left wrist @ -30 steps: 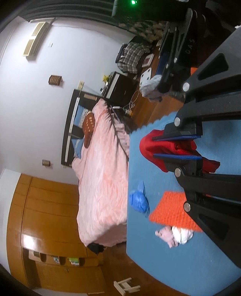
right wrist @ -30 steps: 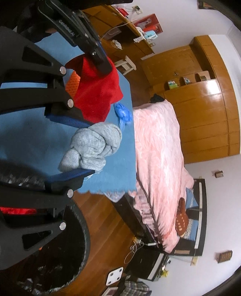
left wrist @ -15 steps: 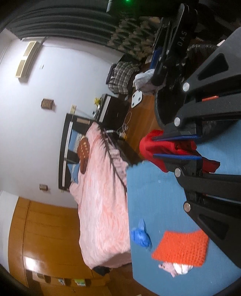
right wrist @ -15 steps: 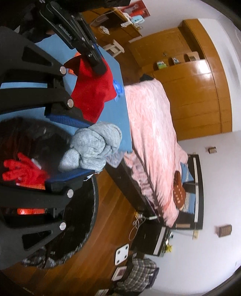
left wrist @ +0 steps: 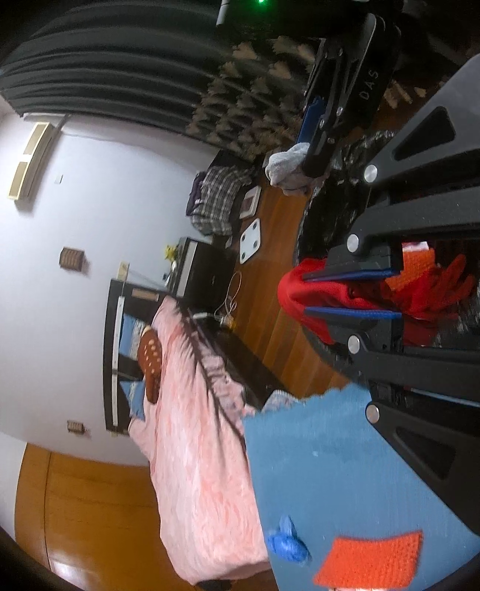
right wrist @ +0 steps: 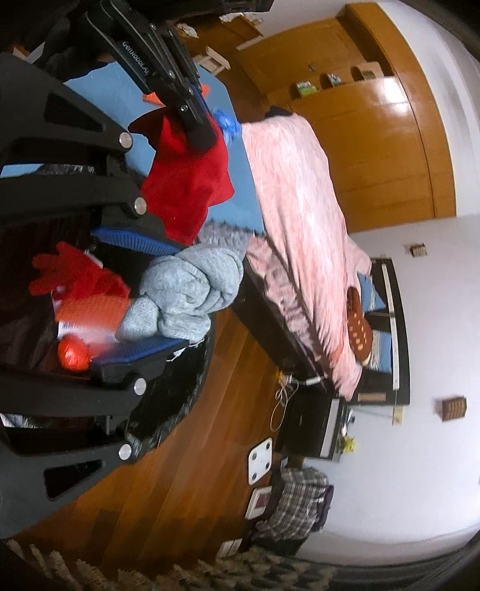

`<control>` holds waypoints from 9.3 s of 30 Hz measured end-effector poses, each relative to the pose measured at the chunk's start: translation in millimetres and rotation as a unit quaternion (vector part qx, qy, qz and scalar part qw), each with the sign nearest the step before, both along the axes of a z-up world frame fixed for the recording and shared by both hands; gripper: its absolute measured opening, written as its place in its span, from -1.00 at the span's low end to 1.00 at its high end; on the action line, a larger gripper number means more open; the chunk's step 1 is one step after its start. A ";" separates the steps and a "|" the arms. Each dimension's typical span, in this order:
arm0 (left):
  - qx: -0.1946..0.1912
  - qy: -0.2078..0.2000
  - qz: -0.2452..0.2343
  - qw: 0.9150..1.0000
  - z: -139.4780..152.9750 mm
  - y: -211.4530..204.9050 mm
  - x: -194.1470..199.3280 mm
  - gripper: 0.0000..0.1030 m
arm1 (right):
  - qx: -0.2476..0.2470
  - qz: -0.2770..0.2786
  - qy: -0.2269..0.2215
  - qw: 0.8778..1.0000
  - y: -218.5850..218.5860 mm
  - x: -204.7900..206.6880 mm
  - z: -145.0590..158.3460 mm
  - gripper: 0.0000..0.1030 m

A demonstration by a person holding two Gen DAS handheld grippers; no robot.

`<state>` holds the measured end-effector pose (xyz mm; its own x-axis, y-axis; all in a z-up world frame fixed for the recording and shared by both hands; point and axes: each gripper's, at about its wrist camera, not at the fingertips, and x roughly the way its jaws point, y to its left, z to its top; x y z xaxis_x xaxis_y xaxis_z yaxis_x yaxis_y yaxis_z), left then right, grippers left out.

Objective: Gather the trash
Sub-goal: 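Move both tools over the bin and release the red cloth and grey sock, then reach the right tool to the orange mesh pad and grasp it, then grasp the white crumpled tissue with the left tool while the right tool holds the mesh pad, then carry the tissue and mesh pad over the bin and open both tools, then withdraw both open tools from the bin toward the blue surface, then reach the left tool to the pink cloth and close on it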

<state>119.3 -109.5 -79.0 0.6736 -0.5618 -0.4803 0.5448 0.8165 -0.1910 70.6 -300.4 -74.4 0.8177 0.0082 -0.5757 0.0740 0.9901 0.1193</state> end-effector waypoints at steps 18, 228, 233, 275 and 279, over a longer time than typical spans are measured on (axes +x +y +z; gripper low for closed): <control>0.014 0.024 -0.031 0.999 -13.8 -33.5 2.3 0.03 | -0.008 -0.051 0.021 0.998 -40.2 -11.3 -28.6 0.58; 0.053 0.025 0.004 0.998 -17.9 -20.9 -4.1 0.35 | -0.007 -0.042 0.070 0.997 -28.3 -19.7 -47.6 0.65; 0.055 0.012 0.037 0.998 -12.7 -1.3 -1.6 0.60 | 0.012 -0.047 0.046 0.998 -28.7 -21.1 -39.6 0.79; 0.089 0.089 0.355 0.926 -94.5 327.3 112.1 0.56 | -0.026 0.197 0.020 0.980 273.4 184.0 -41.5 0.87; 0.088 0.104 0.348 0.927 -103.8 331.2 118.2 0.33 | -0.032 0.206 0.023 0.978 286.7 198.1 -45.3 0.87</control>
